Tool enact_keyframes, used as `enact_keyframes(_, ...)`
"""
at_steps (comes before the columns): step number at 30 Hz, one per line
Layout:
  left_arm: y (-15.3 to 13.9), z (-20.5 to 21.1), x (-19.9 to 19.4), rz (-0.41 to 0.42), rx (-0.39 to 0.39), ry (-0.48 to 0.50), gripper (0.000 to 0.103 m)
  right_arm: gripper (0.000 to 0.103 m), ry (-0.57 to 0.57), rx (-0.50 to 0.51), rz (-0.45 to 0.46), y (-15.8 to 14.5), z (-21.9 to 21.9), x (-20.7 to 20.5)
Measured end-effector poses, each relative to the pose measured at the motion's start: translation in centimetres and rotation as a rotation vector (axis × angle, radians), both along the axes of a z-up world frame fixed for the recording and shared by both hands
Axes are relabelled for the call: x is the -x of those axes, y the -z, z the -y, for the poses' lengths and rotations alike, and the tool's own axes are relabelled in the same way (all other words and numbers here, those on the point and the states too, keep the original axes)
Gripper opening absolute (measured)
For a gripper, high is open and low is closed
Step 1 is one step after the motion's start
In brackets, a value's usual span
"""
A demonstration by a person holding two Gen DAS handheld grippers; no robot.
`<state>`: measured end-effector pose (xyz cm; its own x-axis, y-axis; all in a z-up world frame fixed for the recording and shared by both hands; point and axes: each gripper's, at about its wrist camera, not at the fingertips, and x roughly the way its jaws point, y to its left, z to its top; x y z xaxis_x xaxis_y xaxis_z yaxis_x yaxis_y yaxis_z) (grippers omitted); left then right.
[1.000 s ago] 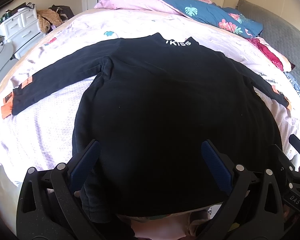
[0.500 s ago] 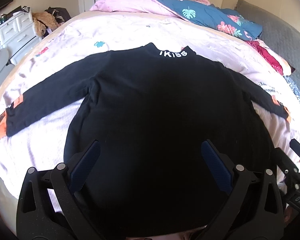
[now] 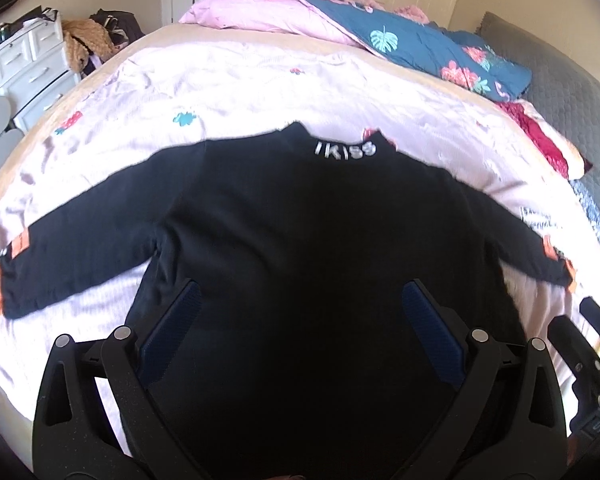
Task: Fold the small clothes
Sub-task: 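Grasp the orange-tagged cuff of the sleeve nearest the right gripper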
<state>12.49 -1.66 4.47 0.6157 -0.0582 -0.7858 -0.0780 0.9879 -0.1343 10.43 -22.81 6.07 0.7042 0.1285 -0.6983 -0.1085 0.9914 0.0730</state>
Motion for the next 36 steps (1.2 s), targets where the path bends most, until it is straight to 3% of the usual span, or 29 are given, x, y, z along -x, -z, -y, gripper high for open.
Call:
enact_keyframes(10, -0.9, 1.2, -4.9, -0.004, 0.009, -0.013, 0.095, 0.099, 0.185, 0.016, 0.022, -1.8, 1.0, -6.0)
enact_keyframes(19, 0.5, 3.1, -8.9, -0.027, 0.02, 0.022, 0.095, 0.099, 0.37, -0.071, 0.026, -1.7, 5.4, -11.2)
enact_keyframes(25, 2.5, 6.0, -10.3, -0.034, 0.01, 0.1, 0.095, 0.099, 0.506, -0.124, -0.002, 0.7, 9.5, -12.8)
enact_keyframes(36, 6.0, 9.2, -10.7, -0.073, -0.028, 0.195, 0.095, 0.099, 0.718, -0.184, -0.072, 5.3, 17.8, -11.8)
